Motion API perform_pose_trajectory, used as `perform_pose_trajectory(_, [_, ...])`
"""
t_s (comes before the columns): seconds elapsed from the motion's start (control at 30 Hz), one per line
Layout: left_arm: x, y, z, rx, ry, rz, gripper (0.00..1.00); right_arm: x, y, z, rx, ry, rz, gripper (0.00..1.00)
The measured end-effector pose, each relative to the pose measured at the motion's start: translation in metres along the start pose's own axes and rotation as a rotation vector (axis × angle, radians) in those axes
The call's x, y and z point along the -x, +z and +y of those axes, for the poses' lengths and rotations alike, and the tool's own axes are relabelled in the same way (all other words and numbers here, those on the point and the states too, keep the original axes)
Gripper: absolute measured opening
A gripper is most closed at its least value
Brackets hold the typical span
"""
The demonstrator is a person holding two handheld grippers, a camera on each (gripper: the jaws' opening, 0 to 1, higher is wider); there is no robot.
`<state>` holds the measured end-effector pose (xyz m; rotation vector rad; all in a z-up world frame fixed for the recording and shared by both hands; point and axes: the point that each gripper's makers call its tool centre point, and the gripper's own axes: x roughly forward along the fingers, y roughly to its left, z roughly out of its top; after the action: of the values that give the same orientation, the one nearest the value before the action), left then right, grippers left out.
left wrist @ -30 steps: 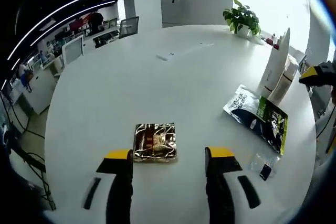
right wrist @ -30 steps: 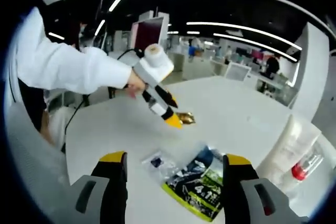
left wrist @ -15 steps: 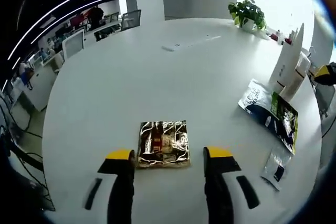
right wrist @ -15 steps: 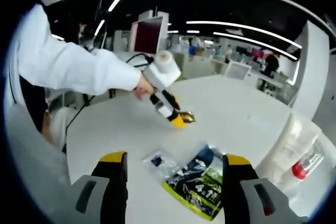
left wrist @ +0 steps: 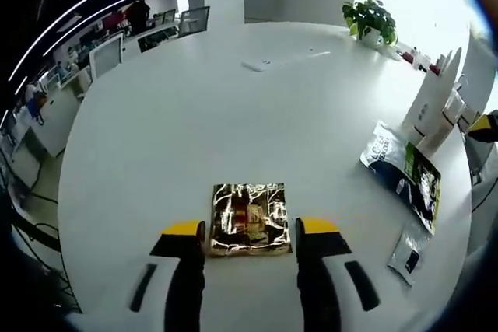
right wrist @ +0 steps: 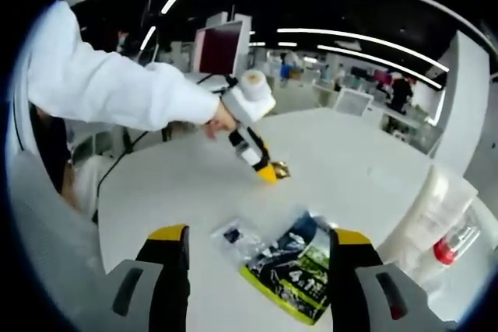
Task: Arrange the skincare products in the storage area until every visible bottle or jar stands upright without overlapping.
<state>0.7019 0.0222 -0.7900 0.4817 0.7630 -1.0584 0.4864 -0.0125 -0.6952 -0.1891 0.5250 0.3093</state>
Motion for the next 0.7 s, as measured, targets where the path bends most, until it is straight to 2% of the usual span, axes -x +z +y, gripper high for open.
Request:
perform_pose_trajectory(0.13, [0.002,0.0,-0.002,-0.001,-0.004,-0.001,0.36,0.0,-0.001,0.0,0.004,0.0,0.006,0.7])
perform_pose_trajectory(0.33, [0.002,0.0,-0.004,0.002,0.002,0.002,0.35,0.0,0.0,0.0,0.006,0.003,0.004,0.7])
perform_pose_trajectory(0.53, [0.006,-0.002,-0.011,-0.001,-0.018,0.009,0.35,0.0,0.001,0.0,0.008,0.006,0.0,0.7])
perform_pose_trajectory(0.7, [0.011,0.0,-0.019,-0.039,-0.042,0.001,0.35,-0.001,0.0,0.003,0.014,0.014,0.003,0.7])
